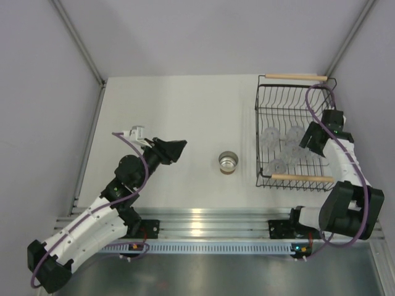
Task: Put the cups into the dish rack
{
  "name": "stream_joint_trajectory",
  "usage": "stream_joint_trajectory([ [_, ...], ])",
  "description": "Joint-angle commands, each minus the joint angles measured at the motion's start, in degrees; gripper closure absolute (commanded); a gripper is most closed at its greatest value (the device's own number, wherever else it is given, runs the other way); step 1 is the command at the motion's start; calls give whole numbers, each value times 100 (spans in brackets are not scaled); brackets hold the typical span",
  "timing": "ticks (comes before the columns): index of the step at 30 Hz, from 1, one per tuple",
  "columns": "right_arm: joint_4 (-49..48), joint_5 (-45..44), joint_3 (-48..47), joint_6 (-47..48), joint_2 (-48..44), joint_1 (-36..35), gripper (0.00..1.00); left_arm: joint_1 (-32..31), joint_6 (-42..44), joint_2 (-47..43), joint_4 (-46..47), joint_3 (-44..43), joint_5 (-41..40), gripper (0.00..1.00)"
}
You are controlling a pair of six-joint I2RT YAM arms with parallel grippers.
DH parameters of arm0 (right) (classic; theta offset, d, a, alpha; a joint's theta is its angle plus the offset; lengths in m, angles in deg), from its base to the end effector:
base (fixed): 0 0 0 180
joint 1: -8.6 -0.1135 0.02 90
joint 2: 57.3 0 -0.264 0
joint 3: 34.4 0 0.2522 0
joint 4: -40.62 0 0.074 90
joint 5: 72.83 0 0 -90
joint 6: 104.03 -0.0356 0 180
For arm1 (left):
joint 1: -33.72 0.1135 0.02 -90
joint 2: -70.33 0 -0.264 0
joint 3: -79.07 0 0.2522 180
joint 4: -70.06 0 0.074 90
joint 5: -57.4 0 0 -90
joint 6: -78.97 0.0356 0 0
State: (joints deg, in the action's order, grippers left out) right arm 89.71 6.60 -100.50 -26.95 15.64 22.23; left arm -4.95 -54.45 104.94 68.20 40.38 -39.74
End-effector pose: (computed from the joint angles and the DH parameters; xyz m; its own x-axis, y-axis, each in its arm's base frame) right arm 0.2453 -0.0662 0.2456 -0.7105 0.3985 -0.5800 0.5031 0.8639 -0.0228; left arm 0.1304 -0.0987 0.2856 -0.3375 -0.6034 -0.7225 0.4007 0.6024 -0.6903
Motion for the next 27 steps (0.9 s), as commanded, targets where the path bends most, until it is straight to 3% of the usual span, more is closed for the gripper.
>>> stream_joint_trajectory([
  [1, -448, 46, 83, -105, 70, 43, 100, 9, 26, -60, 93, -91, -51, 41],
  [14, -440, -173, 154, -122, 132, -106, 98, 9, 44, -156, -30, -117, -112, 41],
  [17, -404, -191, 136, -140, 115, -141, 71, 9, 53, -165, -47, -126, -113, 40],
  [18, -404, -191, 145, -131, 106, -159, 54, 9, 53, -156, -56, -135, -104, 39],
  [21, -387, -200, 153, -105, 53, -211, 33, 9, 70, -174, -91, -144, -112, 37],
  [24, -378, -235, 154, -105, 53, -255, 21, 9, 70, -191, -118, -153, -113, 36],
  [27, -369, -235, 145, -105, 79, -273, 18, 9, 70, -218, -118, -135, -121, 36],
])
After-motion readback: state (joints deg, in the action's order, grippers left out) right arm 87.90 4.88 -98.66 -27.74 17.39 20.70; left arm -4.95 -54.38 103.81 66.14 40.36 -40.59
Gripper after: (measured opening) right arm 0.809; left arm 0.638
